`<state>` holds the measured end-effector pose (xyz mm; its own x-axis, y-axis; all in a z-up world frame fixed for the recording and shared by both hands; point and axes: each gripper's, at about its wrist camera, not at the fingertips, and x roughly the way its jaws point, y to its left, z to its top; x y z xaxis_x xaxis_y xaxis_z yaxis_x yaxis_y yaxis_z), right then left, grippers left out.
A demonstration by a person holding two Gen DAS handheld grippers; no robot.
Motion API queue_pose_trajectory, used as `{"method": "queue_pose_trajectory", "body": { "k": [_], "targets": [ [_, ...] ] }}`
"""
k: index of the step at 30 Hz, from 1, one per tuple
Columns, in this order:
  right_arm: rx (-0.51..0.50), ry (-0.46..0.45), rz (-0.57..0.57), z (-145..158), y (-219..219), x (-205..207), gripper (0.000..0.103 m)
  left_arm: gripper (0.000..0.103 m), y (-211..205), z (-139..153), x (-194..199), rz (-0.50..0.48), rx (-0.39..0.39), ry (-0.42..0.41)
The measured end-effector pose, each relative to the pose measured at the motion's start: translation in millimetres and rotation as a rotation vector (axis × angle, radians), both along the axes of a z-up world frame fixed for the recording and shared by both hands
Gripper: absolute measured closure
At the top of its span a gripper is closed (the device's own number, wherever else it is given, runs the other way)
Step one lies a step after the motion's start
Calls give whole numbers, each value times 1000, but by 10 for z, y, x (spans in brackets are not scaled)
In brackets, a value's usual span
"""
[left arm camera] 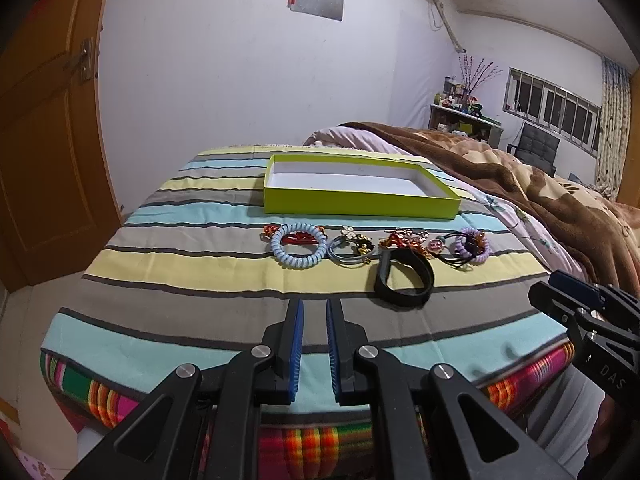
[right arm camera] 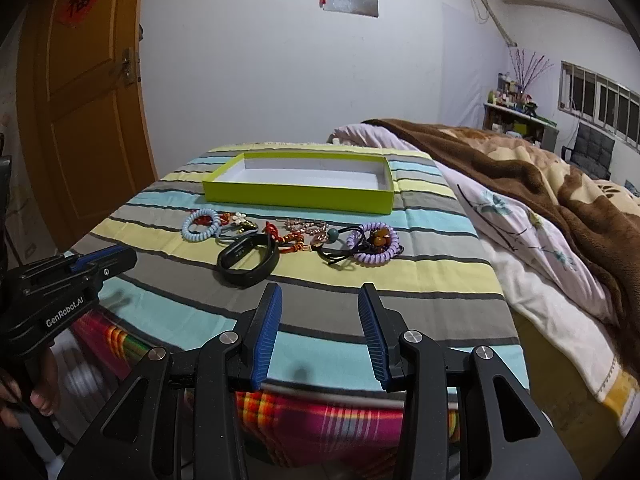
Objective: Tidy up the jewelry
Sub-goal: 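Grasp the light blue coil hair tie with the left tool while the right grasps the black bead cord tie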
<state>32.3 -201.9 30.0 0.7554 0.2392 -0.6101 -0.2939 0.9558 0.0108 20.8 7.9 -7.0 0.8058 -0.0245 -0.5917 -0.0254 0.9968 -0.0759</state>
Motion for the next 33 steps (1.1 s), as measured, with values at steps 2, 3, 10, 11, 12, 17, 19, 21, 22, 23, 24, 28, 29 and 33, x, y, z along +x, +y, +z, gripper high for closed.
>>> {"method": "queue_pose_trajectory", "body": {
  "k": [2,3,10,11,12,17,19,21,22,23,24,28,29,33],
  "targets": [
    [2,23,3,-34,2,96,62,92,28,-17,91,-8,-8,13],
    [8,37,4,-49,2,146,62,92,38,-26,128,-10,-11,19],
    [69,124,-6,-163,-43,561,62,92,173,-109,524,-3,-41,86],
    [77,135,-7,-176,-44,602,62,91,201,-119,589,-1,-49,95],
    [89,150,-9,-196,-46,648,62,88,224,-129,641,3,-51,102],
    [180,256,-21,-351,-121,933,62,80,315,-224,950,11,-72,162],
    [203,277,-22,-382,-130,989,62,80,334,-266,1039,18,-78,184],
    [228,296,-24,-403,-137,1046,62,80,356,-310,1123,27,-86,206],
    [240,304,-26,-413,-141,1072,63,79,370,-321,1155,29,-89,208],
    [248,308,-28,-417,-145,1091,63,79,368,-323,1176,30,-87,206],
    [255,312,-31,-423,-150,1112,67,79,364,-323,1203,31,-79,204],
    [286,325,-42,-435,-141,1160,77,79,377,-341,1296,34,-76,220],
    [293,329,-44,-438,-139,1171,80,80,381,-352,1320,37,-76,226],
    [315,344,-56,-458,-161,1231,97,80,397,-365,1383,48,-69,233]
  ]
}}
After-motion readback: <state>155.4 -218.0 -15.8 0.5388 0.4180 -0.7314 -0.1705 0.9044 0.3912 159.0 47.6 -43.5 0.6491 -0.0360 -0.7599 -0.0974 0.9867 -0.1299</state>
